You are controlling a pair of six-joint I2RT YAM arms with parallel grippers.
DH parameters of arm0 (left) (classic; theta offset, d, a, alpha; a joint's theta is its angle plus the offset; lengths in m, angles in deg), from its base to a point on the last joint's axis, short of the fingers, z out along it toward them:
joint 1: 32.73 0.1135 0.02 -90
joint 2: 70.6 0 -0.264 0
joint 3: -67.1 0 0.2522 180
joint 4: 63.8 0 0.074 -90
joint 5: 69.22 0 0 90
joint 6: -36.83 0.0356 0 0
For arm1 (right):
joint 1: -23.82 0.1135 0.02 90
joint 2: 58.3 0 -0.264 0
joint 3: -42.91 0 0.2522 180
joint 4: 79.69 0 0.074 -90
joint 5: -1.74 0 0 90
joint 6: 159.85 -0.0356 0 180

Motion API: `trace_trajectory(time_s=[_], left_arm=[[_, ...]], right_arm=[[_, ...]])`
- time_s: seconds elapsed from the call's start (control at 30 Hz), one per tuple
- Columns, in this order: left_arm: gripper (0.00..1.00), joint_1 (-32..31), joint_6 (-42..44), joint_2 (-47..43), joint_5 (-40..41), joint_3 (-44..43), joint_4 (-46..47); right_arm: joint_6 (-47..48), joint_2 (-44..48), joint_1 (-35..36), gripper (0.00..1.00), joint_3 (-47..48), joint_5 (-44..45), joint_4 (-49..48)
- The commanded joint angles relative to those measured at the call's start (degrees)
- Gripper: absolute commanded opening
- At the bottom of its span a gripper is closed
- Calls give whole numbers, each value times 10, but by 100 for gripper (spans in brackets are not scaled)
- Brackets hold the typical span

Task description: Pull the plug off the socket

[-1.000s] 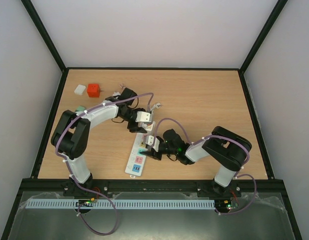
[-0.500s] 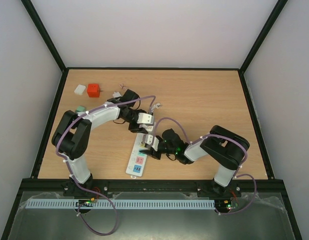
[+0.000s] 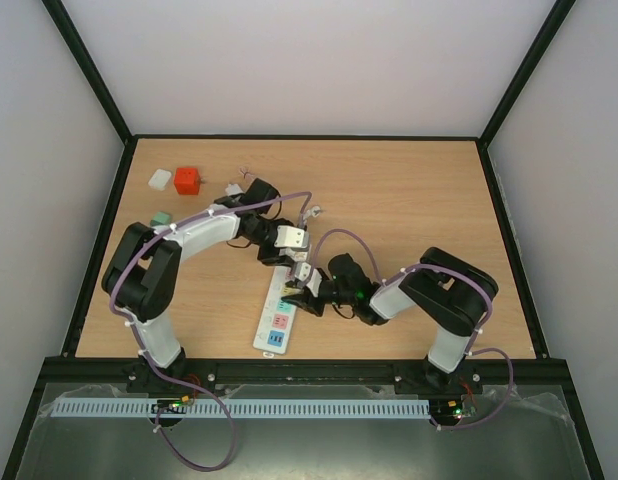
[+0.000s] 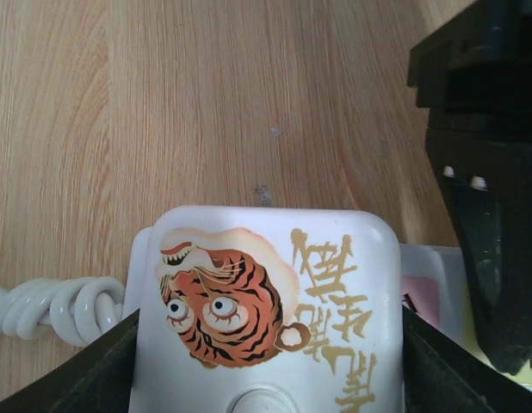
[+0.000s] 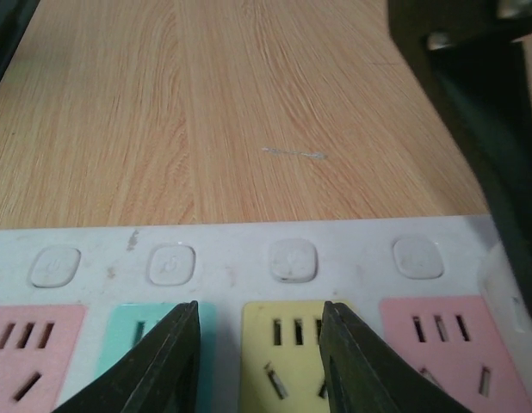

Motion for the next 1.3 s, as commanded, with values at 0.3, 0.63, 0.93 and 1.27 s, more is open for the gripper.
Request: trace_trajectory(time_s=[0.3, 0.63, 0.93, 1.27], left_arm=[[47, -15, -25, -69, -42, 41, 54], [45, -4, -37, -33, -71, -1, 4], [44, -14, -20, -94, -35, 80, 82], [42, -11, -45, -86, -71, 42, 53]], right_arm=[[-11, -18, -21, 38, -8, -10, 7], [0, -14, -21, 37, -9, -12, 14], [8, -17, -21, 37, -10, -12, 15], [-4, 41, -18, 38, -10, -13, 0]])
